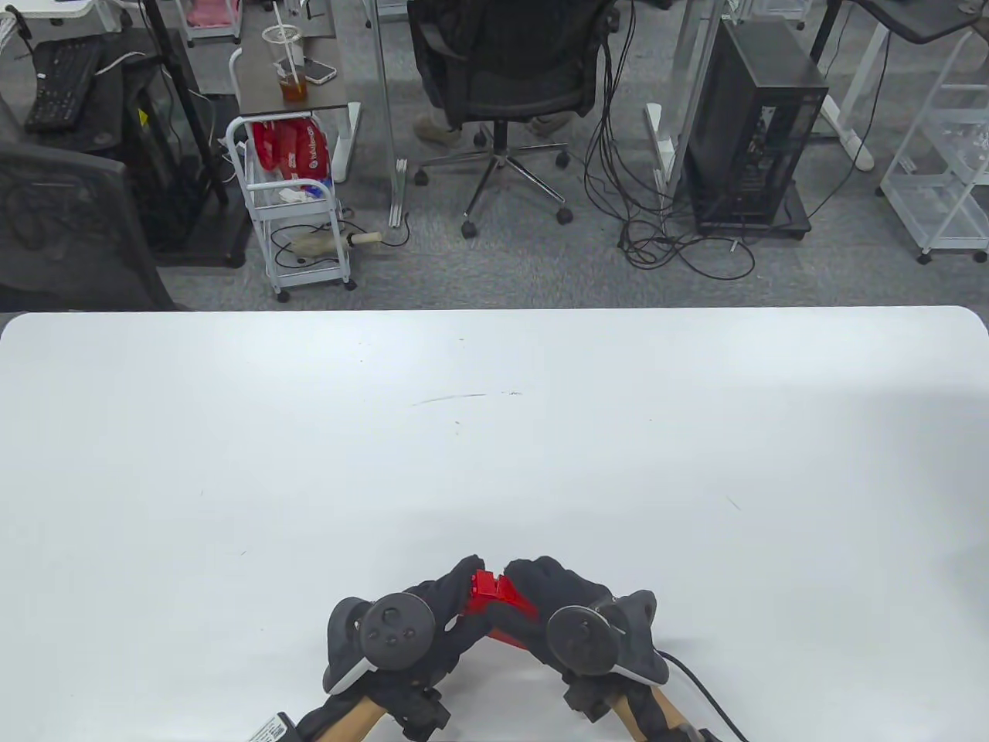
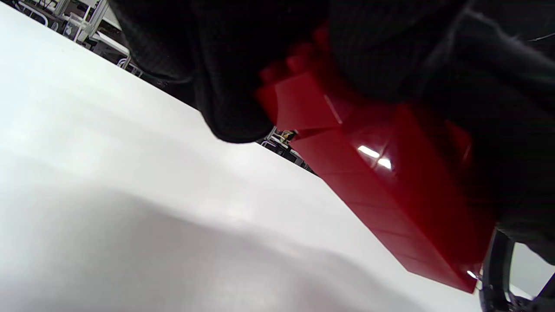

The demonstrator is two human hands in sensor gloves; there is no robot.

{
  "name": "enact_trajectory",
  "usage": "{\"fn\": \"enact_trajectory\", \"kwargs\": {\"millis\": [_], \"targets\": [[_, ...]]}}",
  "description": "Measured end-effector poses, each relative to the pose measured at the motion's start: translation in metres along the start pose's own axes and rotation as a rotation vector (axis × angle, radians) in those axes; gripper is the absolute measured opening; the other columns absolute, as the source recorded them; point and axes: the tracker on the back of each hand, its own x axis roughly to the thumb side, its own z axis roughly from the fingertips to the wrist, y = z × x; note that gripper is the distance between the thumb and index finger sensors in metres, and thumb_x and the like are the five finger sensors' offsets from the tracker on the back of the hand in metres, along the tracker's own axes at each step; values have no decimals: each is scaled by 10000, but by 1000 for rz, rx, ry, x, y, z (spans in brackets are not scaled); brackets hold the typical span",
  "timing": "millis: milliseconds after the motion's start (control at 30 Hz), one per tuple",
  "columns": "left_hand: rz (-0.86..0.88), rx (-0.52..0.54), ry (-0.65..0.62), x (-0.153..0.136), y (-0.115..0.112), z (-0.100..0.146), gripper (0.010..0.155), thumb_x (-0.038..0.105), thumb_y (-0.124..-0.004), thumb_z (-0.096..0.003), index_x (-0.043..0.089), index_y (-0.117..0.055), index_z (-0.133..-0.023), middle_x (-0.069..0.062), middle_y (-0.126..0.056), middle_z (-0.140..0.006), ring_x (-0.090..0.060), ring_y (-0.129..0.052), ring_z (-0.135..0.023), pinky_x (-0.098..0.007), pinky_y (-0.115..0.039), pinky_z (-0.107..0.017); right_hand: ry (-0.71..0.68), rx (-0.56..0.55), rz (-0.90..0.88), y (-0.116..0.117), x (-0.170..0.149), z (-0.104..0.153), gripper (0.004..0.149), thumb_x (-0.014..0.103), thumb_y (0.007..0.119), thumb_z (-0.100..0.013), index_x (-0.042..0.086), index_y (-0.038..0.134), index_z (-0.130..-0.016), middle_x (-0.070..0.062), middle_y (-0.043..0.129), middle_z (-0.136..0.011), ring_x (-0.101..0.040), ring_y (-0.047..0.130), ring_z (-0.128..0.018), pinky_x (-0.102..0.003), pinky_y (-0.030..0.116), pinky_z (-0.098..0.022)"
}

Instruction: Separate stacked toy bricks from each other

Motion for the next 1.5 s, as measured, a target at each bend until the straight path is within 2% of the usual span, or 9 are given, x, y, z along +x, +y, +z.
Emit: {"fn": "enact_trajectory", "kwargs": {"millis": [233,400,567,800,1233,1500], "targets": [[-67,67,38,-13,7,-1,746,547,-827,-380,215,-709,-1037,13,-962,-918,-194,-1071,-705,-452,-797,-688,6,10,4,2,-2,-1,622,700,545,-543,255,678,-957,-35,854,-816,-235,1010,-484,-378,889,-201],[-133,67,139,-34,13,-5,713,564,-805,-400,306,-688,-1054,29,-902,-965,-221,-980,-775,-489,-740,-719,7,5,2,1,-4,-1,625,699,547,-542,251,679,-958,-41,855,-815,-239,1010,-483,-381,889,-203],[-213,98,258,-56,22,-8,696,543,-799,-423,336,-662,-1073,18,-818,-1027,-264,-896,-839,-506,-693,-740,8,4,-2,1,-6,-1,626,697,550,-540,250,679,-958,-43,855,-816,-240,1010,-485,-383,889,-204],[-263,128,413,-84,35,-10,694,502,-797,-453,313,-628,-1100,4,-754,-1072,-289,-824,-899,-530,-644,-759,7,8,-5,0,-7,-1,626,697,552,-538,251,679,-958,-43,856,-816,-240,1010,-488,-384,890,-206],[-292,59,669,-119,52,-9,686,378,-752,-531,263,-498,-1158,-42,-608,-1167,-348,-641,-1023,-597,-503,-807,9,10,-16,-1,-9,0,626,697,552,-537,250,680,-958,-46,856,-817,-240,1010,-490,-385,890,-209],[-293,96,818,-141,64,-2,681,338,-745,-546,248,-477,-1165,-60,-569,-1184,-365,-598,-1043,-607,-476,-812,7,18,-18,-2,-10,1,628,697,553,-536,250,681,-958,-45,856,-816,-240,1010,-491,-384,890,-211]]}}
